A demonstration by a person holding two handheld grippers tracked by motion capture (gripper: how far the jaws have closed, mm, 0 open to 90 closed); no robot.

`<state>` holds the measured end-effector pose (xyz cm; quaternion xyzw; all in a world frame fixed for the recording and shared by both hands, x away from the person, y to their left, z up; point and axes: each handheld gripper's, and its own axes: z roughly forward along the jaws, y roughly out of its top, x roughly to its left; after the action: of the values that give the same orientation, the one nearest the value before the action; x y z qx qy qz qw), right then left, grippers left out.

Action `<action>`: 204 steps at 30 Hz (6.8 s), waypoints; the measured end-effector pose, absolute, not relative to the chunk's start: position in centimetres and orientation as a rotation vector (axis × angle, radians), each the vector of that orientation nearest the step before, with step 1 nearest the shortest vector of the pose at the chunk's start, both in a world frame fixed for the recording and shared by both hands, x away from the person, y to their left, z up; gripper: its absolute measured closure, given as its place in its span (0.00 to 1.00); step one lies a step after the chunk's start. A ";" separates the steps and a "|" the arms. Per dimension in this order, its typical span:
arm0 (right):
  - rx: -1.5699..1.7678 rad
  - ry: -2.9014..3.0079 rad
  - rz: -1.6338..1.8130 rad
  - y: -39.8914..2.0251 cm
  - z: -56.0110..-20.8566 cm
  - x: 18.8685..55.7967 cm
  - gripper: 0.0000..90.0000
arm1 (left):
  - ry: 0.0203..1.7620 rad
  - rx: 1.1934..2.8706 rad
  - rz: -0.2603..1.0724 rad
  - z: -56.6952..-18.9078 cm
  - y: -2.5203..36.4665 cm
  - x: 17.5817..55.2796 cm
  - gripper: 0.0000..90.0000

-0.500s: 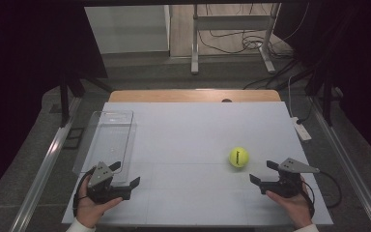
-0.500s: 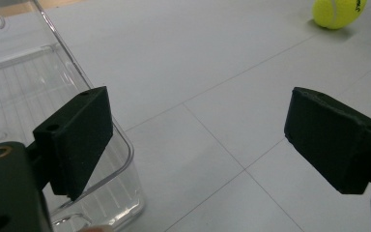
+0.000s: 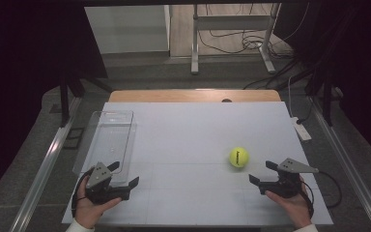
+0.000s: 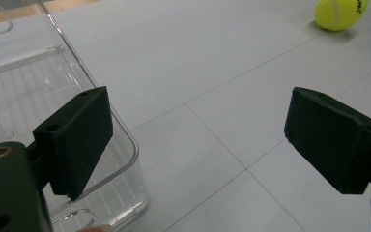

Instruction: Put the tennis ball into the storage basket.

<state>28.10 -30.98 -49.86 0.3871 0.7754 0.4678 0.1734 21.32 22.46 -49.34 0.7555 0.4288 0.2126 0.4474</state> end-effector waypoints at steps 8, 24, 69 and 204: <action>1.103 2.202 1.326 -31.0 -49.9 28.2 0.13 | 1.040 1.871 0.527 -48.9 22.1 21.1 0.12; 1.110 2.210 1.317 -30.9 -50.1 28.4 0.13 | 1.014 1.878 0.510 -48.2 21.2 21.3 0.12; 1.116 2.203 1.318 -31.2 -50.2 28.4 0.13 | 0.926 1.943 0.396 -46.0 17.3 25.3 0.12; 1.123 2.205 1.312 -31.7 -50.3 28.3 0.13 | 0.699 2.117 0.212 -46.0 3.3 32.5 0.12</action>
<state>28.34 -31.71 -50.34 0.3951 0.7758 0.4616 0.1699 32.51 3.34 -46.00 0.8507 0.2810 0.0852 0.4359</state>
